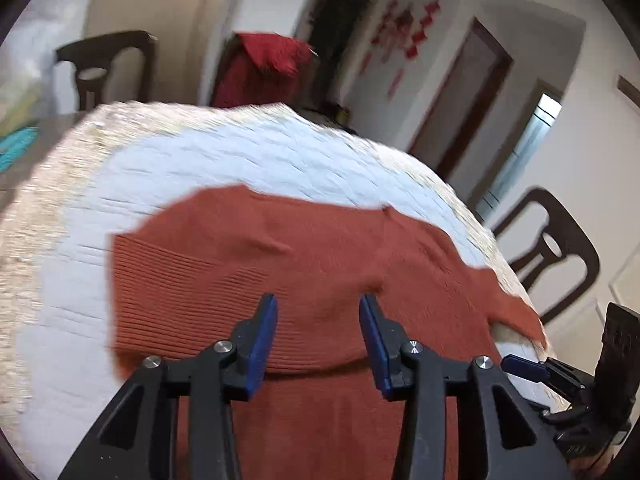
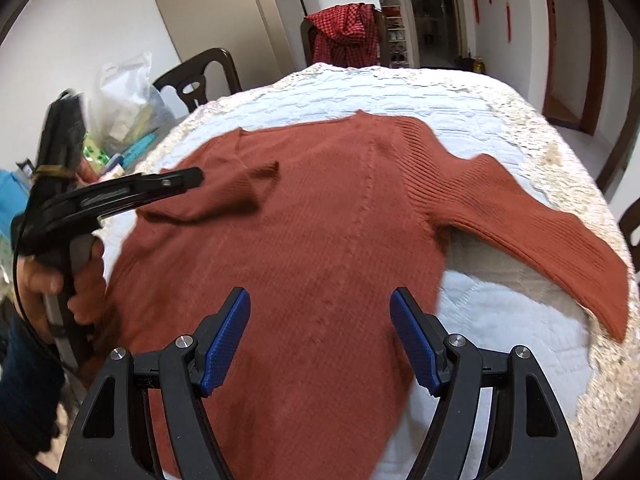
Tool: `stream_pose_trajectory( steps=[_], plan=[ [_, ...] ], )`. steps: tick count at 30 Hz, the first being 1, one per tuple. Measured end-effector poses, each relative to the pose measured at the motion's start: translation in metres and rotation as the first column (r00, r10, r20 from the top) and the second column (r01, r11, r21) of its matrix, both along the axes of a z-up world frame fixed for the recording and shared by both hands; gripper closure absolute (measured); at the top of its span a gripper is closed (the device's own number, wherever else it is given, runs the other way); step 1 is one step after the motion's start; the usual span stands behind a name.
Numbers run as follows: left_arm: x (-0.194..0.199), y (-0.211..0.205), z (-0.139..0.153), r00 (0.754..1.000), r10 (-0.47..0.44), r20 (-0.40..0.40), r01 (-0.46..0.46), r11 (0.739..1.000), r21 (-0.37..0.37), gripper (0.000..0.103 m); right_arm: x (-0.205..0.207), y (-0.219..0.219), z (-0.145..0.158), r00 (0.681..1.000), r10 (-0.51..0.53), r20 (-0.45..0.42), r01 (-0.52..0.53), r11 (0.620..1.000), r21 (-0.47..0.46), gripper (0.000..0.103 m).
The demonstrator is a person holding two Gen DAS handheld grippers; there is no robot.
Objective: Fold small clothes
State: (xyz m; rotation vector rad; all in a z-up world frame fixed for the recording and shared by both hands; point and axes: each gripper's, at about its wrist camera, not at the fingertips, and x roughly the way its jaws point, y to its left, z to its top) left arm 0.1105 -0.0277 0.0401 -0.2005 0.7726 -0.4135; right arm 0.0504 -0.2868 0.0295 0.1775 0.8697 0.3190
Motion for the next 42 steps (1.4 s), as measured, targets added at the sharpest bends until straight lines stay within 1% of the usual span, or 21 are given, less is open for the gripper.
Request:
stream_pose_trajectory(
  steps=[1,3,7,9,11,12,16,18,19,20,21,23,25,27,30,31,33,34,36,38,42],
  plan=[
    [0.0,0.009,0.002,1.0,0.03,0.004,-0.03,0.999,0.01,0.058,0.004,0.002,0.001,1.0,0.007,-0.001,-0.007,1.0,0.014,0.031],
    [0.006,0.023,0.001,0.996,0.088,0.003,-0.088,0.995,0.051,0.058,0.014,0.008,0.003,1.0,0.024,-0.005,-0.024,0.999,0.035,0.038],
    [0.013,0.045,-0.009,0.986,0.165,-0.013,-0.163,0.982,0.099,0.058,0.045,0.027,0.004,0.998,0.059,-0.027,-0.058,0.997,0.059,0.055],
    [0.013,0.052,-0.015,0.983,0.18,-0.015,-0.178,0.978,0.109,0.058,0.06,0.036,0.0,0.996,0.071,-0.052,-0.067,0.995,0.071,0.056],
    [0.013,0.055,-0.021,0.984,0.178,-0.026,-0.174,0.979,0.102,0.058,0.075,0.045,-0.005,0.993,0.088,-0.08,-0.081,0.993,0.087,0.061],
    [0.012,0.054,-0.022,0.984,0.173,-0.028,-0.17,0.98,0.099,0.058,0.084,0.052,-0.01,0.99,0.101,-0.096,-0.092,0.992,0.092,0.062],
    [0.014,0.053,-0.029,0.988,0.156,-0.023,-0.152,0.982,0.108,0.058,0.1,0.07,-0.027,0.98,0.123,-0.155,-0.109,0.99,0.093,0.07],
    [0.015,0.052,-0.031,0.988,0.151,-0.026,-0.148,0.984,0.103,0.058,0.099,0.069,-0.023,0.983,0.114,-0.142,-0.103,0.991,0.084,0.079],
    [0.016,0.055,-0.032,0.988,0.15,-0.027,-0.147,0.984,0.101,0.058,0.1,0.069,-0.022,0.983,0.113,-0.143,-0.1,0.99,0.095,0.092],
    [0.017,0.056,-0.032,0.988,0.149,-0.029,-0.146,0.984,0.099,0.058,0.102,0.068,-0.022,0.982,0.118,-0.144,-0.104,0.989,0.107,0.097],
    [0.018,0.055,-0.03,0.989,0.145,-0.029,-0.142,0.985,0.096,0.058,0.101,0.067,-0.019,0.983,0.121,-0.137,-0.106,0.988,0.111,0.097],
    [0.016,0.056,-0.029,0.991,0.135,-0.02,-0.132,0.987,0.089,0.058,0.097,0.062,-0.009,0.989,0.116,-0.089,-0.106,0.988,0.115,0.097],
    [0.016,0.056,-0.028,0.993,0.118,-0.014,-0.117,0.99,0.084,0.058,0.099,0.055,-0.002,0.993,0.099,-0.061,-0.091,0.989,0.121,0.097],
    [0.017,0.052,-0.031,0.994,0.106,-0.019,-0.104,0.991,0.089,0.058,0.103,0.046,0.0,0.996,0.075,-0.051,-0.069,0.991,0.118,0.097],
    [0.021,0.048,-0.036,0.995,0.096,-0.041,-0.092,0.991,0.099,0.058,0.115,0.041,-0.012,0.992,0.084,-0.098,-0.074,0.992,0.104,0.097],
    [0.019,0.047,-0.035,0.995,0.096,-0.038,-0.092,0.991,0.1,0.058,0.117,0.038,-0.019,0.988,0.076,-0.131,-0.063,0.993,0.098,0.094],
    [0.018,0.049,-0.028,0.996,0.09,-0.027,-0.088,0.993,0.083,0.058,0.115,0.035,-0.02,0.988,0.064,-0.141,-0.051,0.994,0.096,0.091],
    [0.018,0.049,-0.026,0.996,0.092,-0.018,-0.09,0.993,0.08,0.058,0.112,0.034,-0.017,0.991,0.057,-0.123,-0.046,0.995,0.093,0.088],
    [0.02,0.05,-0.021,0.995,0.098,0.002,-0.098,0.991,0.092,0.058,0.108,0.032,-0.008,0.996,0.039,-0.082,-0.032,0.996,0.084,0.087],
    [0.027,0.047,-0.019,0.995,0.097,0.001,-0.097,0.99,0.1,0.058,0.108,0.029,0.002,0.999,0.028,-0.043,-0.024,0.994,0.104,0.087],
    [0.045,0.041,-0.032,0.996,0.087,-0.032,-0.082,0.989,0.125,0.058,0.12,0.04,0.003,0.998,0.047,-0.03,-0.044,0.994,0.098,0.087]
  ],
)
